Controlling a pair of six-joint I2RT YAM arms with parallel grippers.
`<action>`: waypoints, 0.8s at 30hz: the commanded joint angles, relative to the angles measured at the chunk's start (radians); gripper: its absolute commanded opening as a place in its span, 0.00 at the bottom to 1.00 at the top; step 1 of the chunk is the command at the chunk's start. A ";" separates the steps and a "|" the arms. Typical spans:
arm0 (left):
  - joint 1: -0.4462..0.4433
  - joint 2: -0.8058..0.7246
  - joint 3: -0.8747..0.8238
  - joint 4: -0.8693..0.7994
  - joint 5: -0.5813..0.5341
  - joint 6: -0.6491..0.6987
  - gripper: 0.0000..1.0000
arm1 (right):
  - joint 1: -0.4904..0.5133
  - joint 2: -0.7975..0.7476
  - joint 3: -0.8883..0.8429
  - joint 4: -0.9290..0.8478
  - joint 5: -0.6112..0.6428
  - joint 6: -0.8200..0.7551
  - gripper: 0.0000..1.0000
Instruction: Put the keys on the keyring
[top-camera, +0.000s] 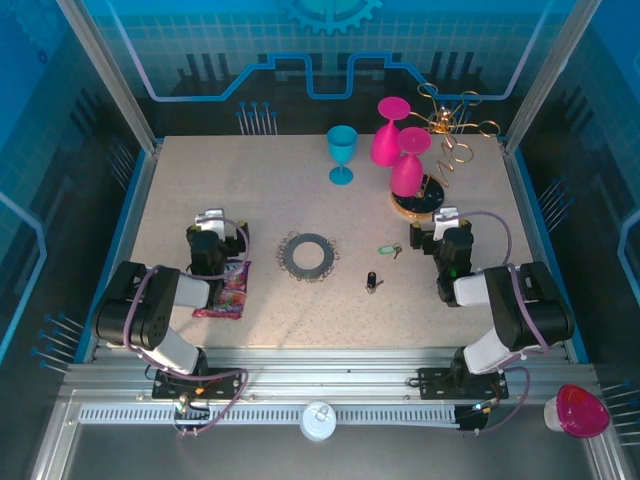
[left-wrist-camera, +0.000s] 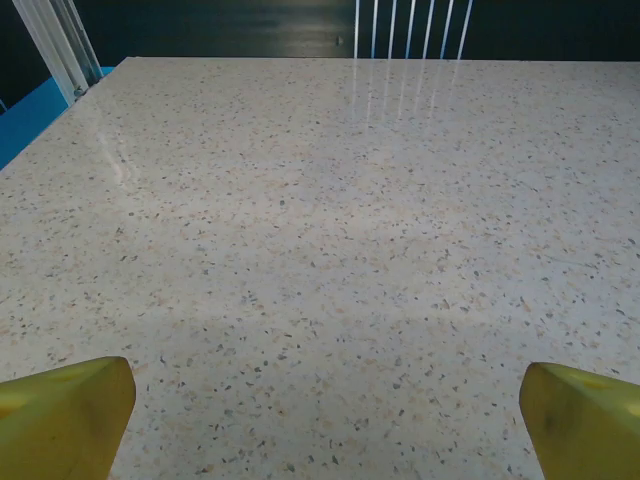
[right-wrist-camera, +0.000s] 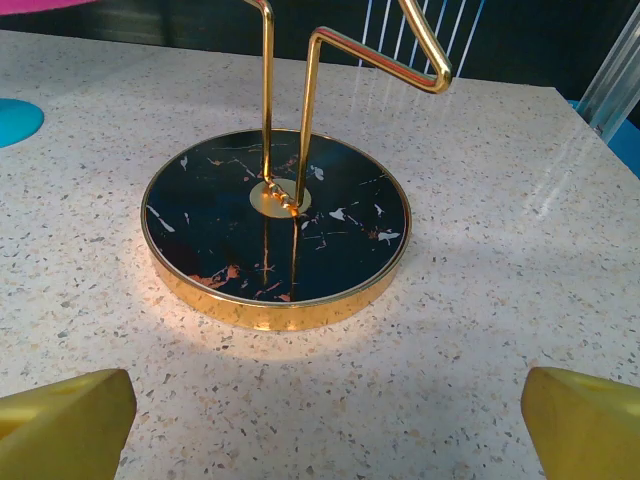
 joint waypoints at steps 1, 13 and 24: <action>0.008 -0.004 0.023 0.002 0.003 -0.024 0.99 | 0.001 -0.011 0.020 0.000 0.012 0.013 1.00; 0.014 -0.007 0.027 -0.008 0.013 -0.028 0.99 | 0.002 -0.011 0.019 -0.001 0.011 0.012 1.00; 0.022 -0.008 0.029 -0.015 0.022 -0.033 0.99 | 0.000 -0.011 0.020 -0.001 0.010 0.013 1.00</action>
